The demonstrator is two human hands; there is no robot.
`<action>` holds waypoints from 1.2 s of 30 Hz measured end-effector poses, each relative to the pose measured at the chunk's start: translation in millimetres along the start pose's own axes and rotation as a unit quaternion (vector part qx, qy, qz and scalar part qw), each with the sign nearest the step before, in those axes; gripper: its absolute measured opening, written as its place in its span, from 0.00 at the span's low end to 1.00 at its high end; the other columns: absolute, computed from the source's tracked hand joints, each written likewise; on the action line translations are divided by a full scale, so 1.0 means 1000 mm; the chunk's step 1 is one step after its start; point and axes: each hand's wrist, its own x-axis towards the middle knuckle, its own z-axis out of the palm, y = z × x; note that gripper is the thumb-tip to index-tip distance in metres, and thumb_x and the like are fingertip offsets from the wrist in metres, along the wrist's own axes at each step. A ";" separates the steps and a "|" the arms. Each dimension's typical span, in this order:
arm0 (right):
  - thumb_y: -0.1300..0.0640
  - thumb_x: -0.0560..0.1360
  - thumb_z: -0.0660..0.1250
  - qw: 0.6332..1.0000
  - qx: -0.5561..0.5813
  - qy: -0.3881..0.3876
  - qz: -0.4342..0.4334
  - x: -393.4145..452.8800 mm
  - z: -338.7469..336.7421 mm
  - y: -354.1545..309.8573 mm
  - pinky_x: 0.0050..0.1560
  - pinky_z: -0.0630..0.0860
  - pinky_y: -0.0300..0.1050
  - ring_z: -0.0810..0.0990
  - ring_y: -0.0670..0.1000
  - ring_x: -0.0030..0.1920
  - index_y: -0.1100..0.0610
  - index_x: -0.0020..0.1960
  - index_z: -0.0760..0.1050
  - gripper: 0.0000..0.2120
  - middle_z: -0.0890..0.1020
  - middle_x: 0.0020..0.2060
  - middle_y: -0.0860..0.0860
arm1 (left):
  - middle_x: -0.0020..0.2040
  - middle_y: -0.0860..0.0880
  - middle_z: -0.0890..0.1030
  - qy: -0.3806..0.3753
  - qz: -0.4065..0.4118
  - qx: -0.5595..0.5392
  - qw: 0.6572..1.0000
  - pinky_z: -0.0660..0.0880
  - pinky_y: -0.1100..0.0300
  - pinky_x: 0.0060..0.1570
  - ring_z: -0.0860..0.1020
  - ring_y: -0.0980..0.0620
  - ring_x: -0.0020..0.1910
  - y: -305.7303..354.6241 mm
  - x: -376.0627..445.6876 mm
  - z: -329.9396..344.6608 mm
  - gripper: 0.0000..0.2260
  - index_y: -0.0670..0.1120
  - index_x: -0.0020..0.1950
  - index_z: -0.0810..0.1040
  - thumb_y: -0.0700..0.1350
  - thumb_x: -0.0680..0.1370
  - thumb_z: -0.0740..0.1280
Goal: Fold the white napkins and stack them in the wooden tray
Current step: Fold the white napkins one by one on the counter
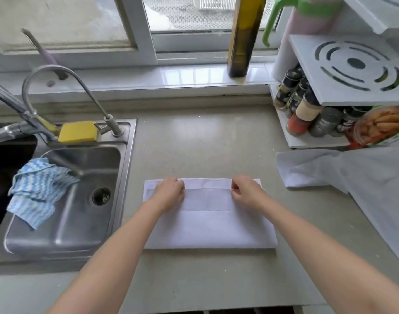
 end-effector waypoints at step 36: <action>0.67 0.72 0.53 0.969 -0.227 0.081 0.055 0.020 0.014 -0.024 0.52 0.64 0.48 0.74 0.57 0.53 0.57 0.56 0.68 0.15 0.78 0.52 0.56 | 0.57 0.39 0.76 0.002 -0.050 0.047 0.998 0.70 0.51 0.51 0.75 0.37 0.56 0.003 0.035 0.002 0.11 0.40 0.58 0.68 0.34 0.79 0.52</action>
